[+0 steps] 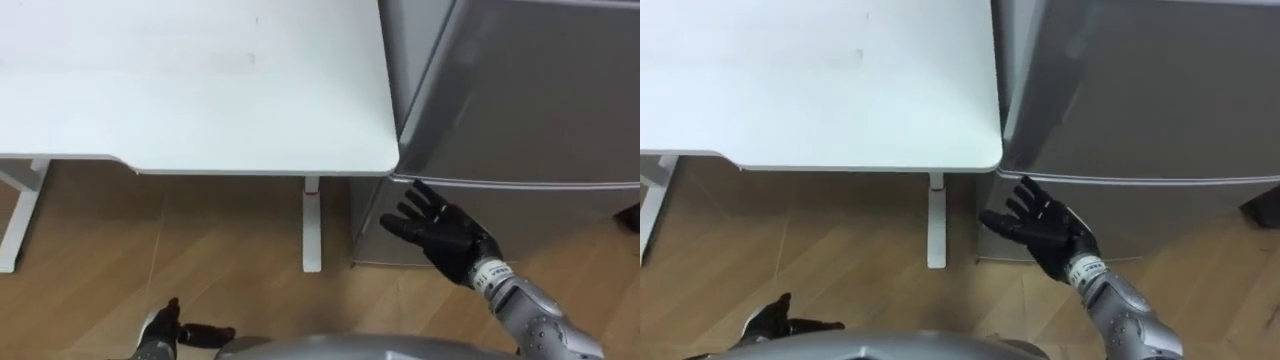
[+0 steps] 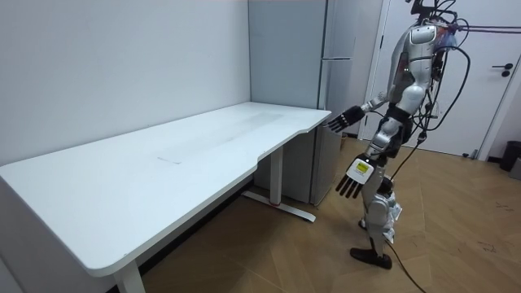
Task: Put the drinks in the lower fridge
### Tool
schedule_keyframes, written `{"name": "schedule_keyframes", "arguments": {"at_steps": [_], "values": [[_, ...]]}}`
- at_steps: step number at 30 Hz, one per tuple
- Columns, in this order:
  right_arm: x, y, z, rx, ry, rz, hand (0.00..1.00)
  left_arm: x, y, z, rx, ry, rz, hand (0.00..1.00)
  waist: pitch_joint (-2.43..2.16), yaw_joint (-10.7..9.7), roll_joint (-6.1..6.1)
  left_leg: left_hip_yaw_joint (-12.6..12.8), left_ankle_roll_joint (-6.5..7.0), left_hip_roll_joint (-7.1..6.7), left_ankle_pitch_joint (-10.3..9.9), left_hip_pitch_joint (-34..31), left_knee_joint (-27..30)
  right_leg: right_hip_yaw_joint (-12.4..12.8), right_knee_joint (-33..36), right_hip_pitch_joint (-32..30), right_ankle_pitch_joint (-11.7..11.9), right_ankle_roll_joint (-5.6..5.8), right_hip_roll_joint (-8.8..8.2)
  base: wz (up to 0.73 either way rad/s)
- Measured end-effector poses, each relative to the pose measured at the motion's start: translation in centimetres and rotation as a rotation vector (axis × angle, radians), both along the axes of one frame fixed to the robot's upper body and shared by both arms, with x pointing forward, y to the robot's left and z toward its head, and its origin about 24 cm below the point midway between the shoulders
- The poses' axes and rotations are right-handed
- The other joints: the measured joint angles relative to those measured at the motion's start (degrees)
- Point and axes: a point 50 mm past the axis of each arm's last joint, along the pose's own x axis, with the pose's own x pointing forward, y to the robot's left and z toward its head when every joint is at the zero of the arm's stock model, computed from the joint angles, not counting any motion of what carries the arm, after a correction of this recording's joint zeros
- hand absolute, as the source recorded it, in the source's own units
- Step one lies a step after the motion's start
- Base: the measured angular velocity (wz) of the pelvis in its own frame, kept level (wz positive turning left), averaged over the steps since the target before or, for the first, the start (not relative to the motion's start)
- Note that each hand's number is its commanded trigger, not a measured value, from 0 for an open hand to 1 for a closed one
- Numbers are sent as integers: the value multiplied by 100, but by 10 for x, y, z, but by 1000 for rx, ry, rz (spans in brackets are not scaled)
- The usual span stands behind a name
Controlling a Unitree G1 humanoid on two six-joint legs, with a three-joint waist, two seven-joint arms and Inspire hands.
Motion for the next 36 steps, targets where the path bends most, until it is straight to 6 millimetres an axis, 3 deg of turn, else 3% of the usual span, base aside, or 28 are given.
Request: {"name": "schedule_keyframes", "arguments": {"at_steps": [13,19,23,30,36], "values": [[-12,-16,-28,-78,174,-19,0,-12,4,0,-23,23,38,0,4,6,28,-129,5,-36,3,-13,23,-126,-87,107,-33,19,-11,7],[-51,-31,-51,-167,378,-29,0,-25,8,-2,-13,59,73,0,2,-9,-3,-305,7,-93,3,-2,14,-219,-103,187,-70,53,-48,13],[-81,-39,-64,-274,541,24,0,-26,8,-2,7,65,64,0,29,-3,-16,-362,8,-94,3,4,12,-269,-100,225,-72,56,-45,9],[-104,-46,-69,-317,654,-107,0,-25,7,-2,27,67,40,0,45,-47,19,-370,24,-95,-10,-5,7,-166,-96,198,-73,55,-34,-4],[-138,-47,-72,-317,760,-141,0,-28,11,-2,50,96,17,0,41,-49,16,-338,26,-102,-9,31,-30,-84,-96,191,-79,46,-34,-5]]}}
